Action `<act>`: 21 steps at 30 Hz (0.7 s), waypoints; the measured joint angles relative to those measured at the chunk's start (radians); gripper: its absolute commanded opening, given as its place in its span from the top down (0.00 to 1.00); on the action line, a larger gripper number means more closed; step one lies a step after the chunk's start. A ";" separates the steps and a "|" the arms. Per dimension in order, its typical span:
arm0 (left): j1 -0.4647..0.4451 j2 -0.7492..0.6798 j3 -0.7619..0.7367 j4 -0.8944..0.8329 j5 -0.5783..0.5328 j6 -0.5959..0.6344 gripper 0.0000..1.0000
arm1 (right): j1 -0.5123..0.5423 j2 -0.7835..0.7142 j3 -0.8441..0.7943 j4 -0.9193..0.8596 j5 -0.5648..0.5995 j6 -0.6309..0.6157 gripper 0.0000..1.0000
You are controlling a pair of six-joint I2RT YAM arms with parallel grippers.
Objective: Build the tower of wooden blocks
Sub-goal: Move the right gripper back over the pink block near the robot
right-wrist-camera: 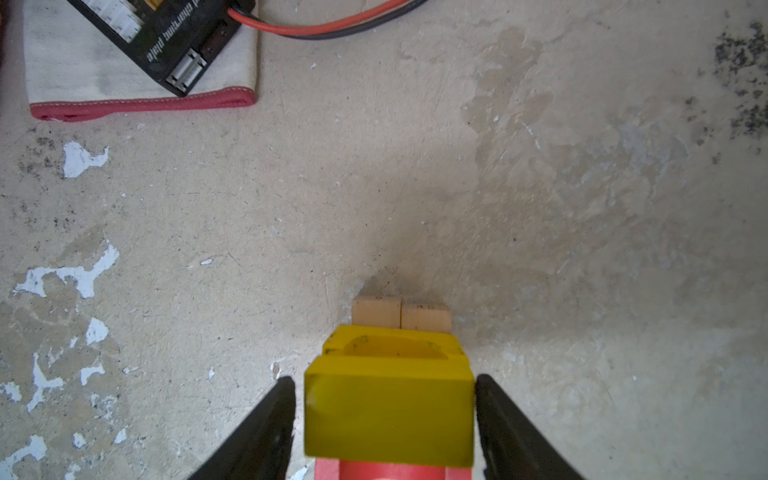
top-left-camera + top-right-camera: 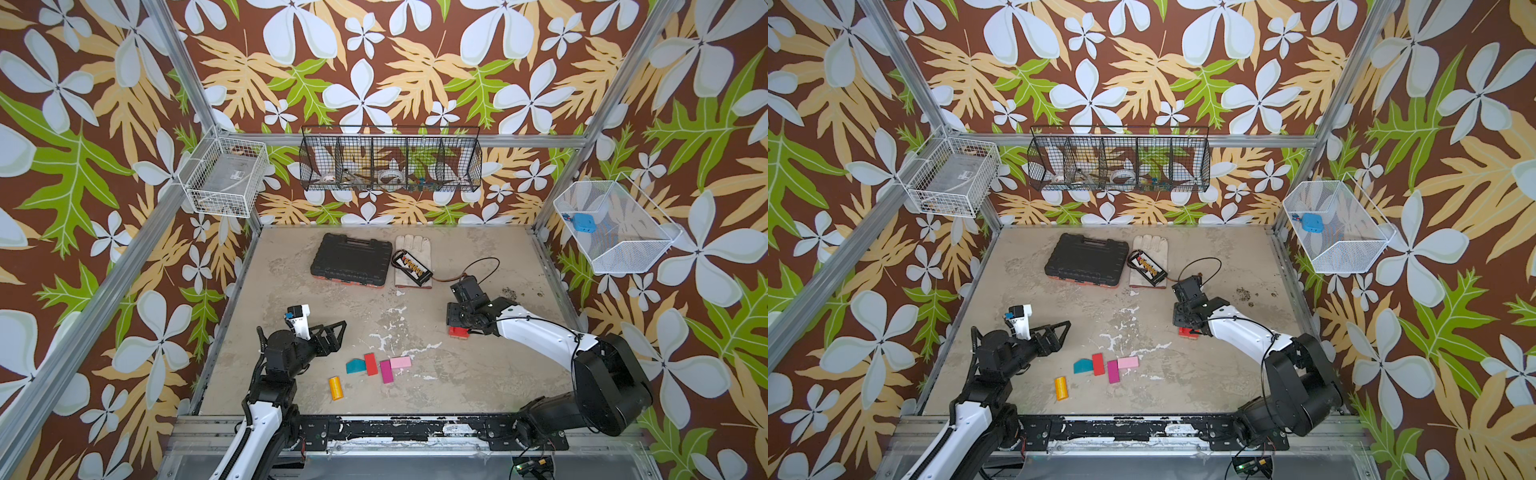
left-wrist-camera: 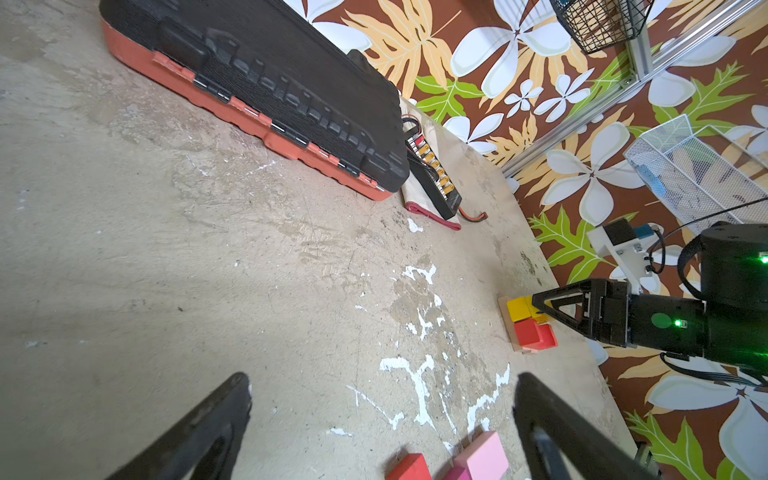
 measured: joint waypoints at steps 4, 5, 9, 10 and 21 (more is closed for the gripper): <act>0.000 0.000 0.000 0.000 0.000 0.000 0.00 | 0.000 -0.018 0.000 0.000 0.005 0.000 0.28; 0.000 0.000 0.000 0.000 0.000 0.000 0.00 | 0.000 -0.021 0.000 0.000 0.006 0.000 0.28; 0.000 0.000 0.000 0.000 0.000 0.000 0.00 | 0.001 -0.086 -0.008 -0.008 0.030 0.004 0.16; 0.000 0.000 0.000 0.000 0.000 0.000 0.00 | 0.005 -0.113 -0.014 -0.008 0.038 0.010 0.14; 0.000 0.000 0.000 0.000 -0.001 0.000 0.00 | 0.269 -0.343 -0.021 -0.051 0.148 0.057 0.12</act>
